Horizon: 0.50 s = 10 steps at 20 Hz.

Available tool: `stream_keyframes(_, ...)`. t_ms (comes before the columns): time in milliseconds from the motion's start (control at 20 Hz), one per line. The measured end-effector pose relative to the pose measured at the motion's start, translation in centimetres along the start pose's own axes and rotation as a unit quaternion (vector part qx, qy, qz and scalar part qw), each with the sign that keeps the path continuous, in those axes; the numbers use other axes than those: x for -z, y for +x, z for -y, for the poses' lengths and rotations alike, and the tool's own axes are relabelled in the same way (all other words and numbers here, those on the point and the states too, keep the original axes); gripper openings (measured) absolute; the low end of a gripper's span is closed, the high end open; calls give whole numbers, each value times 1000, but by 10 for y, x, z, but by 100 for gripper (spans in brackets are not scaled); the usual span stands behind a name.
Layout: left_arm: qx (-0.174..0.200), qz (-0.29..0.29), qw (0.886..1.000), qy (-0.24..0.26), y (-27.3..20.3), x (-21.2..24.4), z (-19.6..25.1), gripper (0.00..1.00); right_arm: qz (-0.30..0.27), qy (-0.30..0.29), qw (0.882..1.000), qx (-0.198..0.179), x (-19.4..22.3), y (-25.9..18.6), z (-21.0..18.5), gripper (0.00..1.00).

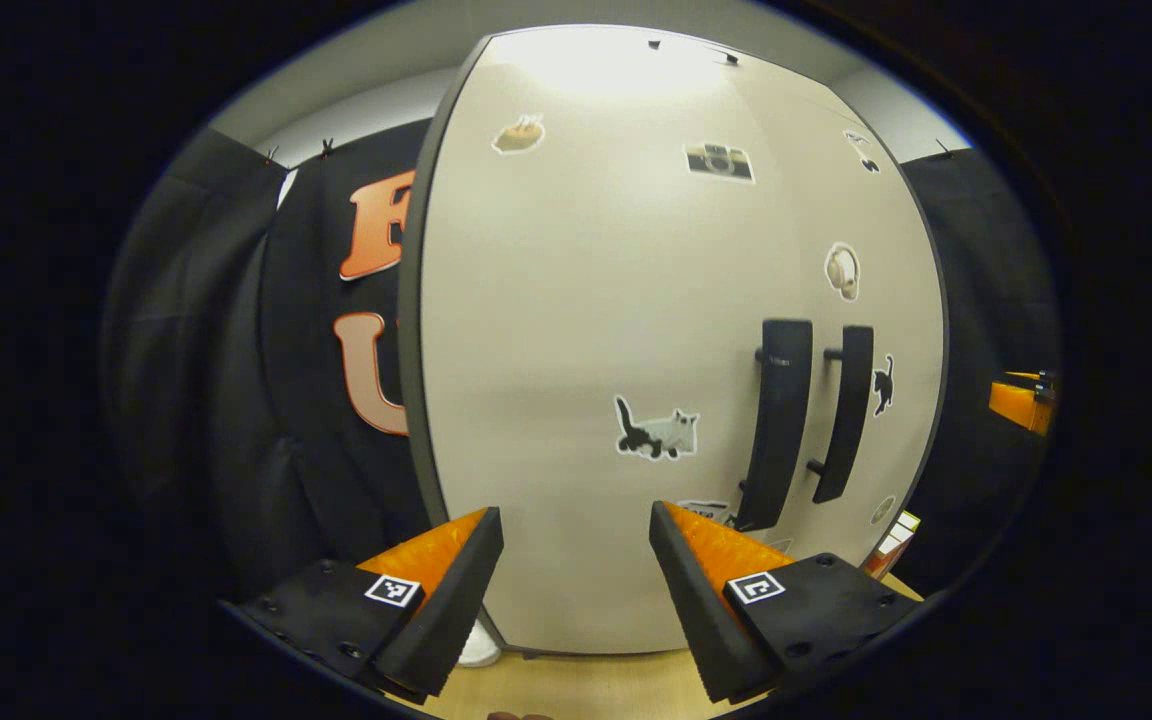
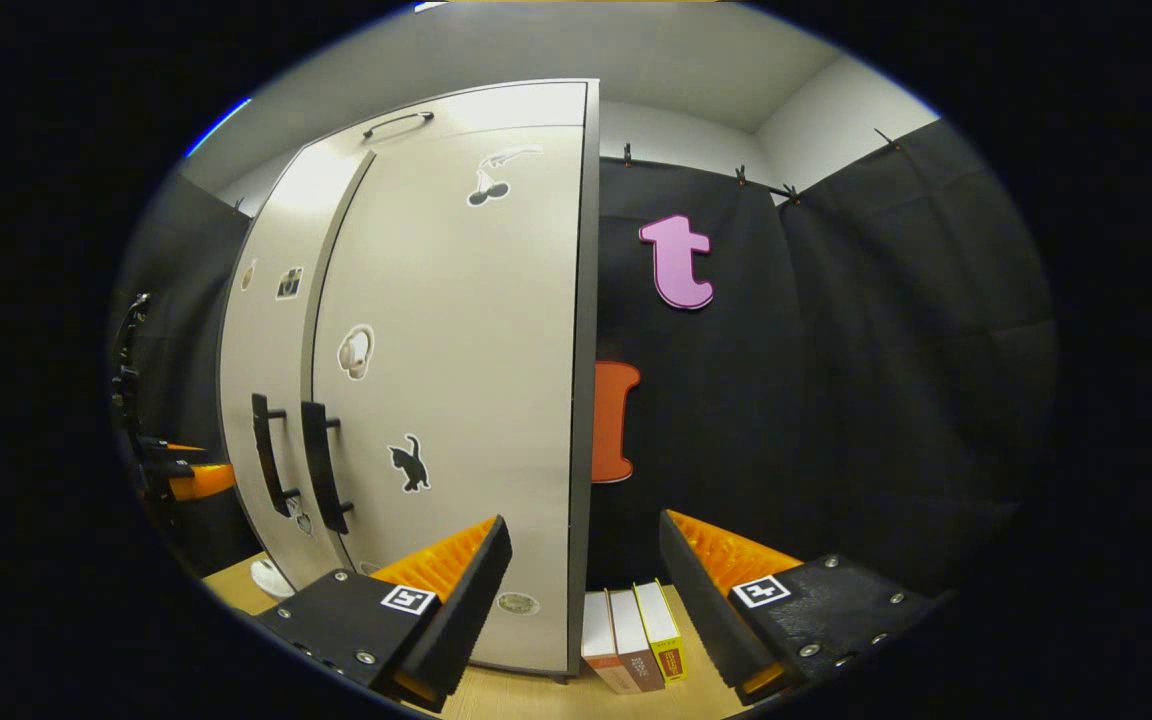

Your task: Grab one shoe with the right hand and put it into the shoe cabinet, grab the other shoe with the left hand and put it into the shoe cabinet; then close the right door with the right hand and the left door with the left hand.

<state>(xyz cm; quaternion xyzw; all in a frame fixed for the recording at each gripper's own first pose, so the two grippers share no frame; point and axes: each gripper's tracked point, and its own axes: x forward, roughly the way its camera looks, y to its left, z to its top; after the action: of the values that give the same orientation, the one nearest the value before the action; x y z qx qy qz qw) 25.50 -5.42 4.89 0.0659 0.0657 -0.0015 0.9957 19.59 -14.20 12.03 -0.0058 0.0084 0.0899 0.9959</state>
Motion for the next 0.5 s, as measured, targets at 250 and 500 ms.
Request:
stream_keyframes(250, -53, 64, 996, 19, -51, -70, -53, 96, 16, -7, 1000, 5, -46, -30, 18, 92)
stream_keyframes(500, -71, 85, 994, 3, -77, -85, -82, 96, 34, -13, 999, 24, -72, -53, 27, 92)
